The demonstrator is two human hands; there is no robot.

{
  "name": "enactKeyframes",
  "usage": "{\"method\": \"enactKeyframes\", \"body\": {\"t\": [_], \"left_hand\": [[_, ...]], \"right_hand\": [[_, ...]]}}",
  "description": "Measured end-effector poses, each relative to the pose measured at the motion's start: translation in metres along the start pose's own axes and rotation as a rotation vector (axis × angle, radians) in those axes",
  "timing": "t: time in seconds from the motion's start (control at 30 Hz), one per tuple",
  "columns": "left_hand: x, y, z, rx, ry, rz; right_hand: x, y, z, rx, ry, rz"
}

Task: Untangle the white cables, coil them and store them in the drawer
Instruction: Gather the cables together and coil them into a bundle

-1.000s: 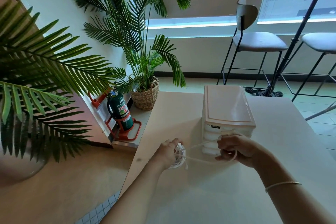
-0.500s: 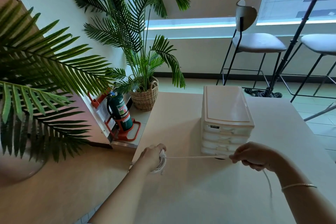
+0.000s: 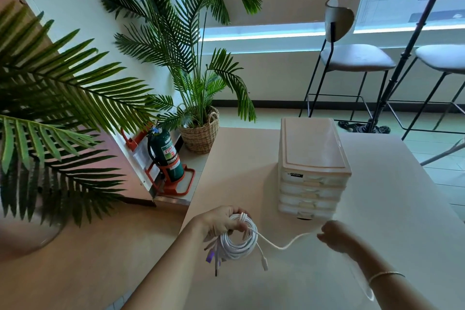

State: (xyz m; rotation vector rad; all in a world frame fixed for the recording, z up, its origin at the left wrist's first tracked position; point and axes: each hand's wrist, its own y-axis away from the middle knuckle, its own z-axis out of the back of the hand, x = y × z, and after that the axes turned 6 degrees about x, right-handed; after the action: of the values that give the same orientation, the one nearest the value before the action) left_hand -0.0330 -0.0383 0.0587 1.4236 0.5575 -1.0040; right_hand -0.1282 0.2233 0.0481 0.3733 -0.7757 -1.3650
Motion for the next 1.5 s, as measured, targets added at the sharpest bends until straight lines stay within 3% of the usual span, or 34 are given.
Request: {"method": "enactKeyframes", "body": {"t": [0.03,0.1,0.23,0.33,0.47,0.53,0.63,0.83,1.07,1.13,1.23,1.3,1.5], "left_hand": [[-0.002,-0.001,-0.002,-0.003,-0.001,-0.007],[-0.007,-0.004,-0.008,0.0,-0.013,-0.023],[-0.014,-0.008,-0.013,-0.015,-0.017,-0.052],[-0.017,-0.005,-0.013,-0.019,-0.047,-0.051],[-0.018,-0.006,-0.019,0.028,-0.157,-0.034],[-0.024,-0.007,-0.024,0.045,-0.177,-0.034],[-0.034,-0.009,-0.027,0.022,-0.118,-0.078],[-0.039,-0.01,-0.034,-0.038,0.046,-0.223],[-0.039,-0.013,-0.044,-0.109,0.111,-0.3],[-0.04,-0.012,-0.043,-0.113,0.138,-0.305],[-0.042,-0.01,-0.035,-0.15,0.132,-0.293],[-0.041,-0.011,-0.031,-0.182,0.105,-0.274],[-0.037,-0.015,-0.038,-0.229,0.127,-0.272]], "right_hand": [[0.007,0.005,0.0,-0.014,0.074,0.086],[0.023,0.015,-0.003,0.018,-0.019,0.296],[0.063,0.039,-0.014,0.276,-0.182,0.505],[0.07,0.04,-0.004,0.141,-0.175,0.505],[0.085,0.045,0.014,0.108,-0.138,0.545],[0.093,0.042,0.016,-0.048,-0.129,0.581],[0.09,0.03,0.014,-0.172,-0.371,0.51],[0.084,0.022,0.008,-0.015,-0.852,0.379],[0.074,0.028,0.004,0.234,-0.875,0.336],[0.075,0.03,0.002,0.129,-0.873,0.397],[0.069,0.031,0.002,-0.18,-0.742,0.505],[0.06,0.03,0.004,-0.233,-0.637,0.557],[0.047,0.035,0.003,0.129,-0.574,0.568]]}}
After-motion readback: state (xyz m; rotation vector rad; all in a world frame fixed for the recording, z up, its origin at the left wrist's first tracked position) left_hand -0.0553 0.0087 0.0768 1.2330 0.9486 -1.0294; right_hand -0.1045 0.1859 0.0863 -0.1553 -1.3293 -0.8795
